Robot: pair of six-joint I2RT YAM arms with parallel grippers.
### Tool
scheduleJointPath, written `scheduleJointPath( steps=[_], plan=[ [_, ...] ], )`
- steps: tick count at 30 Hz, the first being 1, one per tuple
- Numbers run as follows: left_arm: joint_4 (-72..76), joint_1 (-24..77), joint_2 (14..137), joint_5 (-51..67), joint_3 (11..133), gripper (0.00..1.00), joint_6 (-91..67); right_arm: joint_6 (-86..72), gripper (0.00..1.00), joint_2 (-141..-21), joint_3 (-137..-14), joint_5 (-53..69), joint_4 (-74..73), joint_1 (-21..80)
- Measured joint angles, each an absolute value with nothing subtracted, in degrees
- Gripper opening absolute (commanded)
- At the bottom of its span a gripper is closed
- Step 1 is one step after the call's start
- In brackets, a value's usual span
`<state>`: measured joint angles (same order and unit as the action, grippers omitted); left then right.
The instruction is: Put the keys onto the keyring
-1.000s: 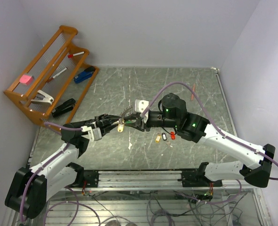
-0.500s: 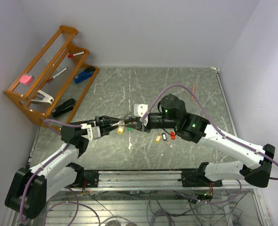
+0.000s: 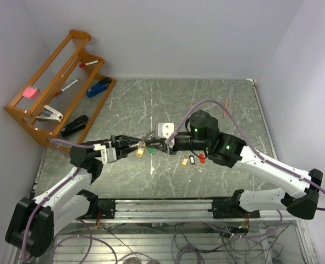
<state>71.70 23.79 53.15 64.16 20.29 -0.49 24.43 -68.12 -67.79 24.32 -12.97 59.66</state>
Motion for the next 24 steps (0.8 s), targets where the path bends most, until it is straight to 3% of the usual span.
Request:
scheduleJointPath(
  steps=[4, 10, 19, 24],
  plan=[
    [71.0, 23.8, 53.1, 64.5, 20.9, 0.07, -0.5, 24.8, 0.14, -68.1, -67.8, 24.3, -12.9, 59.9],
    [70.0, 23.8, 52.9, 65.0, 21.2, 0.07, -0.7, 25.7, 0.00, -68.4, -67.8, 23.7, -12.7, 60.1],
    [67.5, 23.8, 51.8, 65.0, 21.5, 0.07, -0.7, 25.8, 0.00, -68.6, -68.1, 23.5, -13.0, 60.3],
    [65.9, 23.8, 51.5, 64.5, 22.0, 0.17, -0.1, 25.7, 0.00, -69.3, -69.5, 23.0, -14.3, 60.3]
  ],
)
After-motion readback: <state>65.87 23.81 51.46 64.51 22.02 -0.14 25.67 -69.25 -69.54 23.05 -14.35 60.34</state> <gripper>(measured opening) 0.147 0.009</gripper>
